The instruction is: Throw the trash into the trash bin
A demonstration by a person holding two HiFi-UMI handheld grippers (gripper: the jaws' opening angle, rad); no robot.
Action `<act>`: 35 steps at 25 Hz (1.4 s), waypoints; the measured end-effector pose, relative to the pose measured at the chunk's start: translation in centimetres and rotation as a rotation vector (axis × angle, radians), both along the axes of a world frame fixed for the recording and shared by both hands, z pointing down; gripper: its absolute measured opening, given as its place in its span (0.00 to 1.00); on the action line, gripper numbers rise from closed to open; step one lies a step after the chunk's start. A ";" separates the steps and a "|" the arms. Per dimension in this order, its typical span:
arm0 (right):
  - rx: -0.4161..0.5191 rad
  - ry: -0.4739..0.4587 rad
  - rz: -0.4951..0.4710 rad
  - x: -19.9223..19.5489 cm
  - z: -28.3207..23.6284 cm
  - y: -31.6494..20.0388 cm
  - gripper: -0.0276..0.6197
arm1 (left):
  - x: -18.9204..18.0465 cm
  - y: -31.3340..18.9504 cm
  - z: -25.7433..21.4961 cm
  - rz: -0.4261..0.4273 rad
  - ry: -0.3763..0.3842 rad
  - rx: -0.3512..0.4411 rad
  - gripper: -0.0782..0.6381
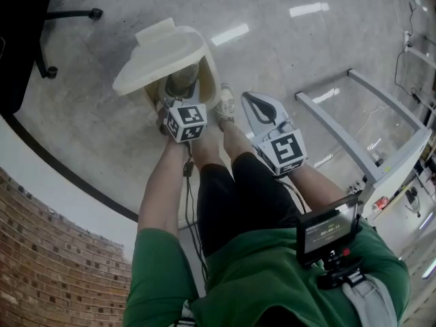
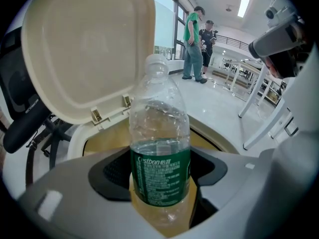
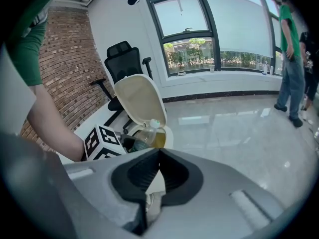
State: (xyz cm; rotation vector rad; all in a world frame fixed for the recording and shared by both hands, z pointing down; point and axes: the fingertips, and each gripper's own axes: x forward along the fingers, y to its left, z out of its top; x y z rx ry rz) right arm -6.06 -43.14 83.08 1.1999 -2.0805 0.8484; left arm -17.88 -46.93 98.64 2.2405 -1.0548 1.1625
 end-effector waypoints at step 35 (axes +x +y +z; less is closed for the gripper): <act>0.198 -0.055 0.033 1.6 -14.7 -0.6 0.05 | -0.9 0.0 -19.3 -0.100 0.060 0.179 0.33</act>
